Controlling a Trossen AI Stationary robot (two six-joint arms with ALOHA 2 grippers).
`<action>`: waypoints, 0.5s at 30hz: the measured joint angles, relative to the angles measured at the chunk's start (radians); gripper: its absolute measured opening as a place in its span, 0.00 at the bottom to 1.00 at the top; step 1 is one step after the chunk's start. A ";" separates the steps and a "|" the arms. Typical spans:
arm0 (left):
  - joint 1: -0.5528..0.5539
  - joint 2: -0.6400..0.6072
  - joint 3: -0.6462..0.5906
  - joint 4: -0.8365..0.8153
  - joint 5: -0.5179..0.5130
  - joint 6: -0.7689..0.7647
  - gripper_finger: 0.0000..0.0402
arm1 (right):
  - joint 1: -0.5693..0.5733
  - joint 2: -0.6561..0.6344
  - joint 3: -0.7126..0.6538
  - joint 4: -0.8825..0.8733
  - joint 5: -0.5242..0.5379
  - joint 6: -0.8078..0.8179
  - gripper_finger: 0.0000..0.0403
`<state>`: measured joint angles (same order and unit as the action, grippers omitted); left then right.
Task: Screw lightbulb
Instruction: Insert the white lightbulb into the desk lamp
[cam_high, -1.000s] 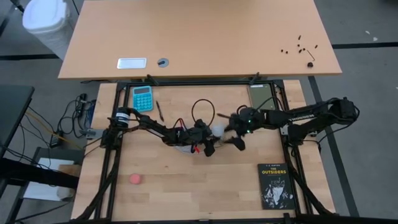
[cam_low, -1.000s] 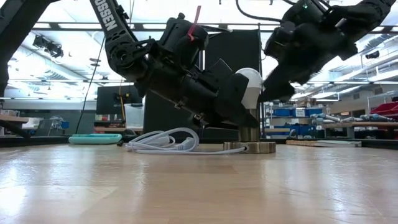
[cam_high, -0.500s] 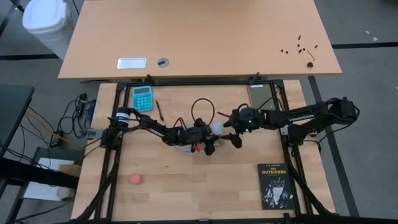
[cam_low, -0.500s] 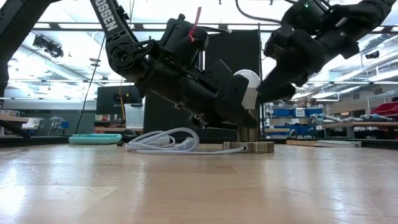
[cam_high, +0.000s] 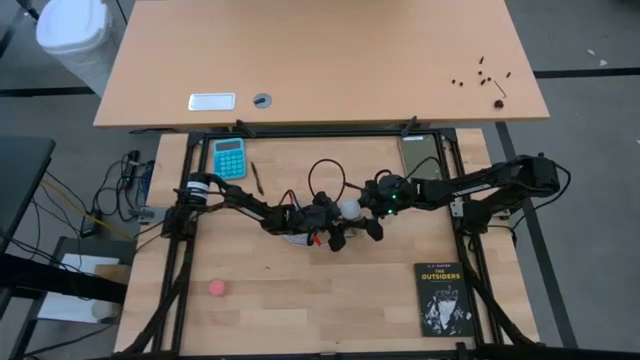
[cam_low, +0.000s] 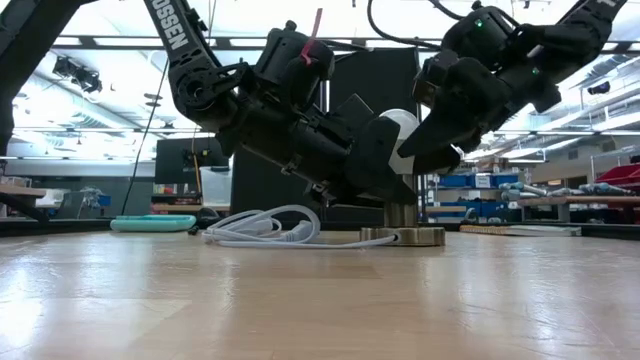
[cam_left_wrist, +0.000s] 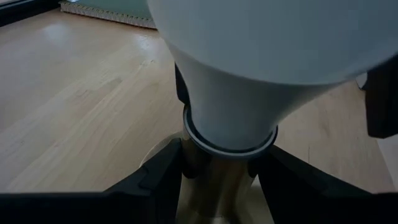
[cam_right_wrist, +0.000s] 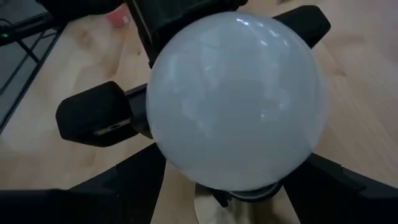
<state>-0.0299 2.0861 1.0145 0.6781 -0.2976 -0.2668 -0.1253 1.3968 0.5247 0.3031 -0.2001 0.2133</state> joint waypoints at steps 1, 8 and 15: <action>0.000 0.000 0.000 0.000 0.001 0.000 0.48 | -0.001 -0.005 0.000 -0.006 0.000 0.000 0.76; 0.001 0.000 0.001 -0.007 0.000 0.001 0.48 | -0.009 -0.052 -0.002 -0.077 -0.053 -0.020 0.76; 0.006 -0.001 0.002 -0.022 -0.030 -0.003 0.48 | 0.021 -0.188 -0.002 -0.230 -0.314 0.008 0.76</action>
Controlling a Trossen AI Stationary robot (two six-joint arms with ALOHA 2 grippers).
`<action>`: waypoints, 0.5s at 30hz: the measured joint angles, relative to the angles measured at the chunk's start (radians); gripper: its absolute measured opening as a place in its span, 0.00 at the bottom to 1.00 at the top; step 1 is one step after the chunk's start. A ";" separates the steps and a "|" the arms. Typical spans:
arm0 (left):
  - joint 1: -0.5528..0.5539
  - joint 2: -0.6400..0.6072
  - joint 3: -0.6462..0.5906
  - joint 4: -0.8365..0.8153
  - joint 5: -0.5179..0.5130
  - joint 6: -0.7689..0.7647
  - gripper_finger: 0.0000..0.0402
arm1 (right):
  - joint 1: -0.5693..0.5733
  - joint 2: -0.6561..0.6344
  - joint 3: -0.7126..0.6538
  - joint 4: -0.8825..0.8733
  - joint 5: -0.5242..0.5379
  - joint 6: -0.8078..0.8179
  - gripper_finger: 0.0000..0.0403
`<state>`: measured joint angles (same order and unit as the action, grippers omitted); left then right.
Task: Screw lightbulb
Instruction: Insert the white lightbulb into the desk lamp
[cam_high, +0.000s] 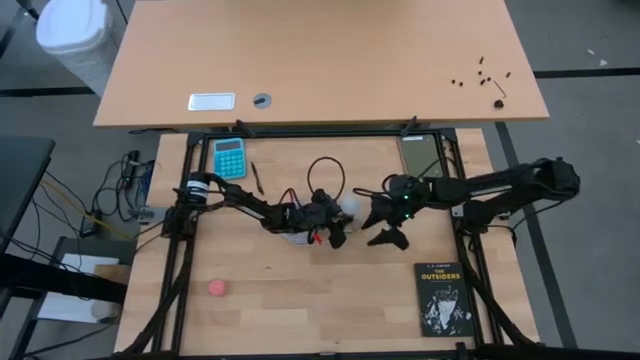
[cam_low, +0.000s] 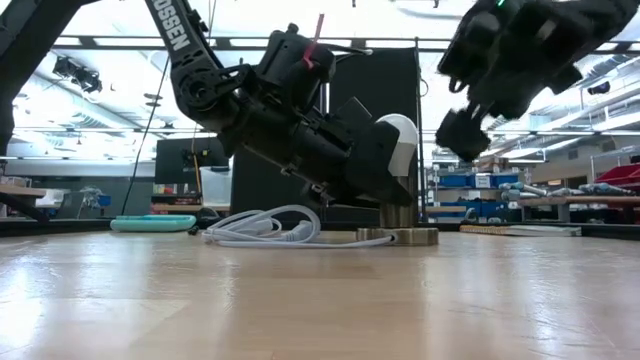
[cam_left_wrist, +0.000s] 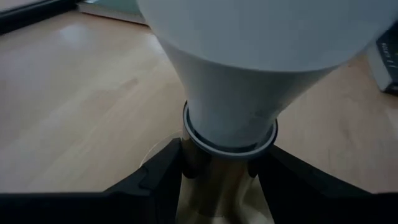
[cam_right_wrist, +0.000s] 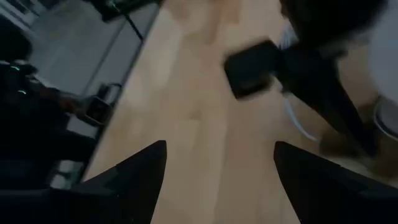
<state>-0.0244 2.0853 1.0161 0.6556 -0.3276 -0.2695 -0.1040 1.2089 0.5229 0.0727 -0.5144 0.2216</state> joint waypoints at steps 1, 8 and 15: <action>0.000 0.000 0.000 0.000 -0.003 0.000 0.48 | 0.010 -0.021 0.001 -0.012 0.015 0.003 0.76; -0.001 0.000 -0.001 0.007 -0.001 0.001 0.48 | 0.020 0.010 0.000 -0.048 0.413 -0.014 0.76; -0.003 0.000 -0.001 0.009 0.011 0.002 0.48 | -0.016 0.159 -0.001 0.115 0.383 -0.015 0.76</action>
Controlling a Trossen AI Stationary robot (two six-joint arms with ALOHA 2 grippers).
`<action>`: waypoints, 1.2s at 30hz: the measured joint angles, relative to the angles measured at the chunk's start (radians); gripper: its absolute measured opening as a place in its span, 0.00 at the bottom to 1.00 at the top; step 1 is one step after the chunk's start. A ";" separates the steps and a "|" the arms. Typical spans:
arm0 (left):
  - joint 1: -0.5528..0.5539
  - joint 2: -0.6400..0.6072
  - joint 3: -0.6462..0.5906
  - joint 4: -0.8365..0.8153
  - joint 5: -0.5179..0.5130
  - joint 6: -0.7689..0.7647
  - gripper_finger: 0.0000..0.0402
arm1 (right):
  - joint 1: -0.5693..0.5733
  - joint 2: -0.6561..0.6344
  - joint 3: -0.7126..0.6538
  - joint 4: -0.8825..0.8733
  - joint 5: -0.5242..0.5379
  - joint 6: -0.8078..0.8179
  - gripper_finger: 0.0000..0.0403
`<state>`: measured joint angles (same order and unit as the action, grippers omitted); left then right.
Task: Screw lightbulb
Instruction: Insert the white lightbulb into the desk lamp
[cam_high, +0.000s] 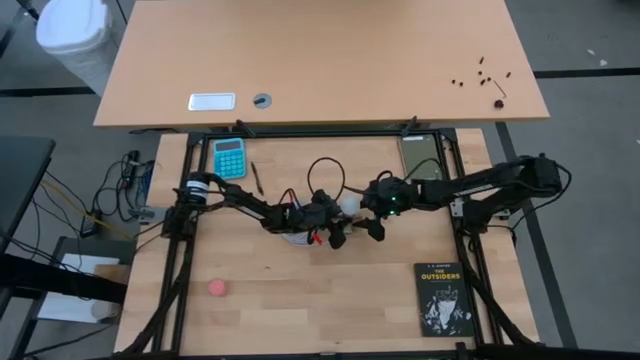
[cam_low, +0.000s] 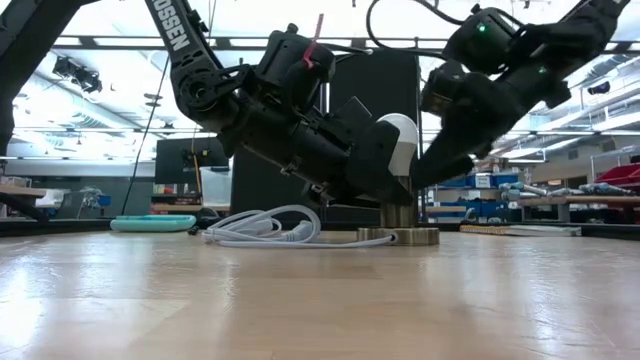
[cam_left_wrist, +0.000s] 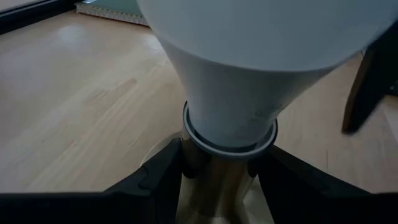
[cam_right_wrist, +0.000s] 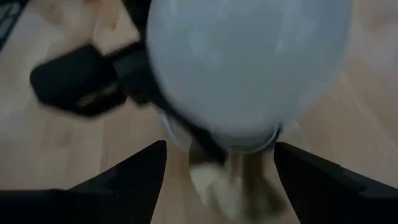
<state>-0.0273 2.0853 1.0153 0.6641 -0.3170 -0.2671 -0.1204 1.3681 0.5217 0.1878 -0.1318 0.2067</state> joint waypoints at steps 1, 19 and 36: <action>0.000 0.000 0.000 0.000 0.001 0.000 0.48 | -0.001 0.008 0.000 0.019 0.001 0.005 0.76; -0.002 0.000 0.000 0.004 0.017 0.000 0.48 | -0.006 0.006 0.002 0.088 -0.090 0.003 0.76; 0.003 0.000 0.000 -0.001 -0.011 -0.010 0.48 | 0.012 -0.260 0.002 -0.256 -0.050 -0.035 0.76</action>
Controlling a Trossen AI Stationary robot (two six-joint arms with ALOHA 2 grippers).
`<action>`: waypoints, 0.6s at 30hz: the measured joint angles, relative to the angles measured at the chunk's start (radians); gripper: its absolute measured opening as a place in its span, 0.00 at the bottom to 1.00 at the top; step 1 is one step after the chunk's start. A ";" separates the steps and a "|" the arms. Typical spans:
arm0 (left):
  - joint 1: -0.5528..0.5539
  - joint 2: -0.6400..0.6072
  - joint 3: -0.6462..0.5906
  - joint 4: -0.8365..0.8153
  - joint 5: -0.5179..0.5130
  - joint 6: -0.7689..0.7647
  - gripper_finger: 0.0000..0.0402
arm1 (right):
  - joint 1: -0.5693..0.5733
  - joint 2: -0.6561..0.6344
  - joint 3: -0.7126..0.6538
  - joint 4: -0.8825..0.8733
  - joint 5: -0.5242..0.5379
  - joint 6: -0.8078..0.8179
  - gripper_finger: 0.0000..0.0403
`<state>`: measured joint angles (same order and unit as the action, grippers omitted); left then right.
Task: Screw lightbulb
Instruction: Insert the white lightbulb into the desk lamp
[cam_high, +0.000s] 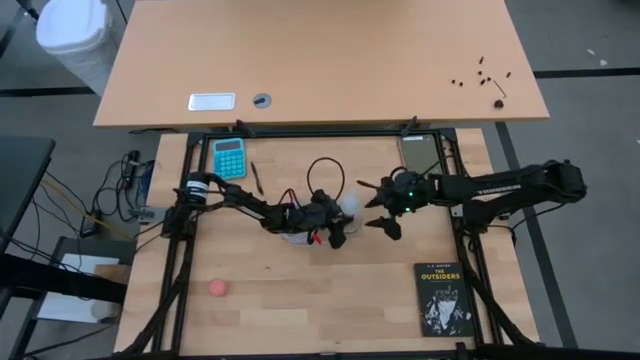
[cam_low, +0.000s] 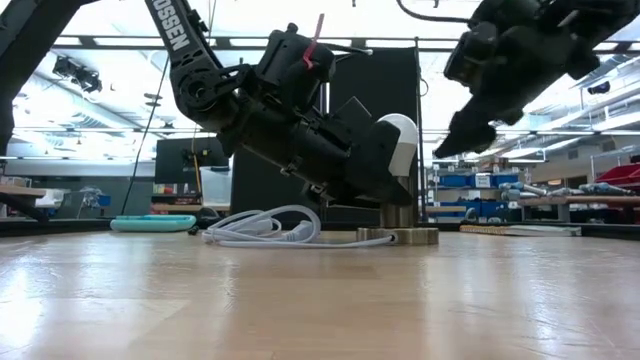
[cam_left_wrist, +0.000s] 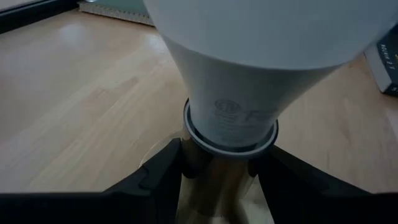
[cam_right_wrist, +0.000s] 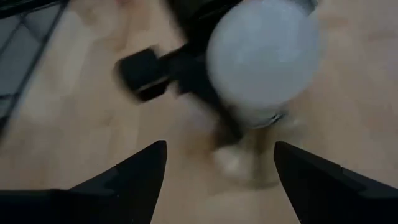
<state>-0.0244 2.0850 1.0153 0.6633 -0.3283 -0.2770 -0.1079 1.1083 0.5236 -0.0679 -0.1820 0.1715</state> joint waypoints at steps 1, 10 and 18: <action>0.000 0.000 0.000 0.000 0.006 0.000 0.48 | -0.005 0.015 0.000 0.027 0.017 -0.007 0.76; -0.002 0.000 -0.001 0.000 0.010 0.003 0.48 | -0.035 0.240 -0.002 0.239 -0.023 -0.006 0.76; -0.003 0.000 0.000 -0.002 0.022 0.003 0.48 | -0.044 0.264 0.000 0.351 -0.025 0.018 0.76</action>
<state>-0.0273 2.0850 1.0153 0.6616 -0.3065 -0.2737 -0.1524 1.3720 0.5232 0.2831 -0.2069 0.1894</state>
